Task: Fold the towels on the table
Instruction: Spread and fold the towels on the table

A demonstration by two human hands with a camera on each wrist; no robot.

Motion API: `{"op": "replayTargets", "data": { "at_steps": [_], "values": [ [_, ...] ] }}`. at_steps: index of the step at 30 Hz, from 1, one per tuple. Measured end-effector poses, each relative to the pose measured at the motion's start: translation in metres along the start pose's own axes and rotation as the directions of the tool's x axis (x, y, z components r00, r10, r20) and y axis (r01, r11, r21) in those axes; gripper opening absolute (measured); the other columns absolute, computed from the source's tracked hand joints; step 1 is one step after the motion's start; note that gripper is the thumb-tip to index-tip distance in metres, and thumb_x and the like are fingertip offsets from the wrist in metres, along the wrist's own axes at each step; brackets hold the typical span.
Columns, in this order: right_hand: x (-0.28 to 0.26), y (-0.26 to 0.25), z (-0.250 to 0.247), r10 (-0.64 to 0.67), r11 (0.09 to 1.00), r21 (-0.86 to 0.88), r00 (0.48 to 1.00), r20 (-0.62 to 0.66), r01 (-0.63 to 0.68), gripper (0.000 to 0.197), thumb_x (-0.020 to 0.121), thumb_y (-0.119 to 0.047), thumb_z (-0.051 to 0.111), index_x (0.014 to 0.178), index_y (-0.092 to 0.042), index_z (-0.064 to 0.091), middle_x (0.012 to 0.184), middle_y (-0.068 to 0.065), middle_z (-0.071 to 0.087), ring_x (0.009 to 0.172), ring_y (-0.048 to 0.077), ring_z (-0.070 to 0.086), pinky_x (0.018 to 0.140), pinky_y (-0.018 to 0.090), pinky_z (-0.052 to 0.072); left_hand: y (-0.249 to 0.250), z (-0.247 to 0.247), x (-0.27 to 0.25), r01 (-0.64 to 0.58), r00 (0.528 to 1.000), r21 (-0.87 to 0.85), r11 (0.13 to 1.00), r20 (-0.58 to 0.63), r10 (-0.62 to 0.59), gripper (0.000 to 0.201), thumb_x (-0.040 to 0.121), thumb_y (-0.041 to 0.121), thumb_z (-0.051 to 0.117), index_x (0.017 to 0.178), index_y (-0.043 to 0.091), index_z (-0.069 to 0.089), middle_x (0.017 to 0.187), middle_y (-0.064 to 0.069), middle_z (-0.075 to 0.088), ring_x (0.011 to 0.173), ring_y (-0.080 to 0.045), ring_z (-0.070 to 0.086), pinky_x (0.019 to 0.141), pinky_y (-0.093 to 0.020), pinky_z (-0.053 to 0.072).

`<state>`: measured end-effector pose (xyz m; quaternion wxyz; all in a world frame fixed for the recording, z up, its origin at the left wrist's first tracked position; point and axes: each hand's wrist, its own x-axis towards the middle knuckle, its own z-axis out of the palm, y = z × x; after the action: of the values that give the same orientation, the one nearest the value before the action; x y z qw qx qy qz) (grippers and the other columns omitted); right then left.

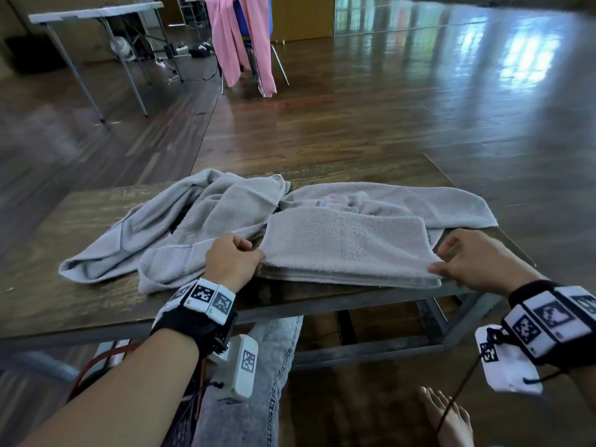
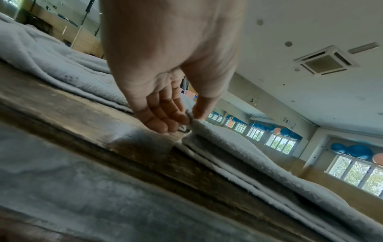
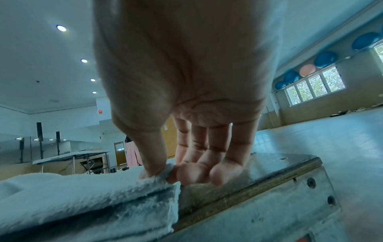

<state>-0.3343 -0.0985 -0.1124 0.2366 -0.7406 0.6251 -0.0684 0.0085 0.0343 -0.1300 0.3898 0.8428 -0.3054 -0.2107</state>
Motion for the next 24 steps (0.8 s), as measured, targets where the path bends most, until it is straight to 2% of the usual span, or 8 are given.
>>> {"op": "replayTargets", "data": {
  "at_steps": [3,5,7,9,12,15,20,24],
  "values": [
    [-0.004,0.0,0.002,0.044,0.999,-0.024,0.999,0.02,-0.043,0.035,0.075,-0.041,0.085,0.091,-0.03,0.056,0.094,-0.003,0.066,0.082,0.021,0.066,0.082,0.046,0.057,-0.005,0.003,0.0,0.007,0.999,0.031,1.0,0.032,-0.008,0.02,0.075,0.023,0.076,0.086,0.015,0.061,0.092,-0.01,0.07,0.089,-0.033,0.067,0.083,-0.047,0.057],
    [-0.009,-0.002,0.011,0.024,0.992,-0.123,0.999,-0.044,-0.029,0.032,0.079,-0.037,0.08,0.092,-0.03,0.052,0.098,-0.005,0.062,0.085,0.019,0.06,0.078,0.042,0.053,-0.006,0.007,-0.001,-0.026,0.998,0.092,0.995,-0.06,0.032,0.017,0.078,0.024,0.072,0.086,0.015,0.06,0.09,-0.007,0.068,0.086,-0.028,0.063,0.07,-0.035,0.049],
    [-0.015,-0.01,0.023,-0.144,0.975,-0.194,0.97,-0.194,0.106,0.023,0.086,-0.032,0.068,0.099,-0.029,0.05,0.103,-0.009,0.054,0.091,0.016,0.053,0.076,0.039,0.048,-0.002,0.014,-0.004,-0.111,0.963,0.127,0.986,-0.232,0.138,0.013,0.082,0.024,0.065,0.083,0.015,0.056,0.087,-0.005,0.063,0.082,-0.025,0.058,0.061,-0.029,0.037],
    [-0.021,-0.025,0.033,-0.363,0.929,-0.17,0.903,-0.231,0.329,0.02,0.092,-0.032,0.057,0.111,-0.031,0.049,0.112,-0.01,0.05,0.098,0.013,0.05,0.081,0.037,0.048,0.007,0.027,-0.008,-0.262,0.917,0.158,0.952,-0.268,0.296,0.009,0.084,0.021,0.061,0.086,0.016,0.055,0.091,-0.005,0.059,0.086,-0.024,0.055,0.066,-0.03,0.041],
    [-0.027,-0.044,0.05,-0.555,0.825,-0.175,0.83,-0.064,0.538,0.032,0.099,-0.04,0.049,0.129,-0.03,0.05,0.127,-0.012,0.051,0.11,0.01,0.05,0.094,0.034,0.046,0.022,0.054,-0.018,-0.535,0.818,0.24,0.81,-0.091,0.568,0.019,0.088,0.024,0.062,0.104,0.018,0.055,0.11,0.0,0.051,0.105,-0.016,0.049,0.087,-0.026,0.044],
    [-0.025,-0.05,0.063,-0.55,0.802,-0.254,0.834,0.04,0.541,0.037,0.101,-0.05,0.041,0.133,-0.033,0.047,0.131,-0.013,0.047,0.12,0.01,0.046,0.103,0.036,0.041,0.031,0.075,-0.025,-0.685,0.71,0.311,0.659,0.084,0.699,0.029,0.088,0.028,0.061,0.114,0.019,0.053,0.126,-0.001,0.048,0.122,-0.018,0.043,0.104,-0.033,0.04],
    [-0.014,-0.065,0.065,-0.514,0.844,-0.226,0.853,-0.089,0.486,0.038,0.102,-0.05,0.035,0.129,-0.026,0.046,0.124,-0.006,0.055,0.113,0.016,0.053,0.097,0.037,0.042,0.043,0.095,-0.013,-0.702,0.704,0.366,0.611,0.227,0.673,0.04,0.095,0.031,0.047,0.133,0.019,0.045,0.153,-0.003,0.033,0.146,-0.022,0.023,0.116,-0.042,0.026],
    [-0.005,-0.075,0.075,-0.509,0.854,-0.19,0.853,-0.111,0.485,0.049,0.103,-0.05,0.033,0.143,-0.021,0.034,0.139,-0.001,0.049,0.125,0.017,0.048,0.104,0.036,0.039,0.042,0.105,-0.001,-0.686,0.723,0.372,0.625,0.257,0.641,0.043,0.1,0.037,0.038,0.141,0.023,0.038,0.164,-0.002,0.016,0.153,-0.021,0.006,0.122,-0.041,0.014]
  ]
}}
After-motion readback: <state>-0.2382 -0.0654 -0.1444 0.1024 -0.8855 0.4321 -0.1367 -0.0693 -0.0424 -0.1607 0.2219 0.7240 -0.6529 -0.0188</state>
